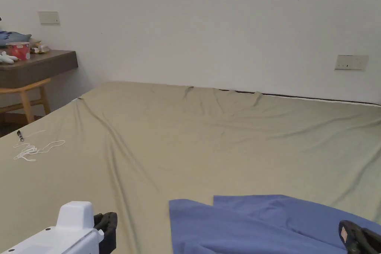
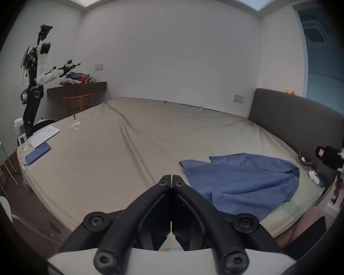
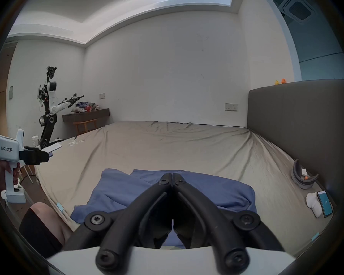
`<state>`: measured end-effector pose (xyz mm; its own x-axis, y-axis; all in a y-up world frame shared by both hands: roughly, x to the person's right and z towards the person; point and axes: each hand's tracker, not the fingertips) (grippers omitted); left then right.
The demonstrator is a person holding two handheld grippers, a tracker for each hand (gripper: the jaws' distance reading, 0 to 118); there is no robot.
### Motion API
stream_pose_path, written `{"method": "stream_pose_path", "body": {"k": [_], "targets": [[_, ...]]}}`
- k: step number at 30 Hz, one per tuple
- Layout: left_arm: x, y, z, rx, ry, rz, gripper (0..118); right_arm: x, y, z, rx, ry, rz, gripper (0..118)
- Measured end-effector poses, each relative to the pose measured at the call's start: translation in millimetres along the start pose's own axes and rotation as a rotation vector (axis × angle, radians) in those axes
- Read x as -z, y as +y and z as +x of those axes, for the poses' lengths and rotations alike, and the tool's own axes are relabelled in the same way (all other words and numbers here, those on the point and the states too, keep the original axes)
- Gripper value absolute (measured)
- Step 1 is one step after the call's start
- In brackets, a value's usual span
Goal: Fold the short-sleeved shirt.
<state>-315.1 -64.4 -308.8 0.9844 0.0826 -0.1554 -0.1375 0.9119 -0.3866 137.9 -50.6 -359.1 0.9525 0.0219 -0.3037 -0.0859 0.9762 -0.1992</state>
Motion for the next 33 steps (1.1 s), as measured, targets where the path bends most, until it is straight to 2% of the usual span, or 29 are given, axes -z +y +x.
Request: {"method": "stream_pose_path", "body": {"k": [3,12,18,20,21,22,23,24,25,26,29,30,33], "targets": [[-2,2,-4,-0.033,-0.017,0.002,0,2,-1,-6,-0.012,0.019,-0.008,0],[23,-18,17,0.040,-0.065,-0.122,0,9,-4,-2,0.012,0.076,-0.035,0],[78,3,47,0.032,-0.129,-0.174,0,4,-10,14,0.022,0.069,-0.058,0],[115,18,61,0.122,-0.165,-0.190,1,5,-12,22,0.056,0.057,-0.087,0],[133,24,67,0.134,-0.176,-0.184,16,5,-13,26,0.067,0.048,-0.096,0],[155,29,71,0.133,-0.189,-0.190,43,6,-14,29,0.075,0.038,-0.101,0],[178,34,75,0.122,-0.184,-0.216,90,5,-15,32,0.078,0.031,-0.105,0],[196,36,80,0.110,-0.187,-0.270,113,4,-16,35,0.079,0.023,-0.108,0],[215,37,80,0.091,-0.184,-0.296,116,3,-18,39,0.077,0.009,-0.112,0],[230,38,79,0.080,-0.168,-0.273,111,1,-19,41,0.077,0.000,-0.117,0],[280,33,77,0.046,-0.084,-0.356,103,-3,-24,52,0.095,-0.028,-0.139,0],[289,28,76,0.024,-0.084,-0.358,97,-5,-24,55,0.102,-0.036,-0.149,0],[308,3,86,0.017,-0.069,-0.509,73,-7,-28,61,0.103,-0.061,-0.168,0]]}}
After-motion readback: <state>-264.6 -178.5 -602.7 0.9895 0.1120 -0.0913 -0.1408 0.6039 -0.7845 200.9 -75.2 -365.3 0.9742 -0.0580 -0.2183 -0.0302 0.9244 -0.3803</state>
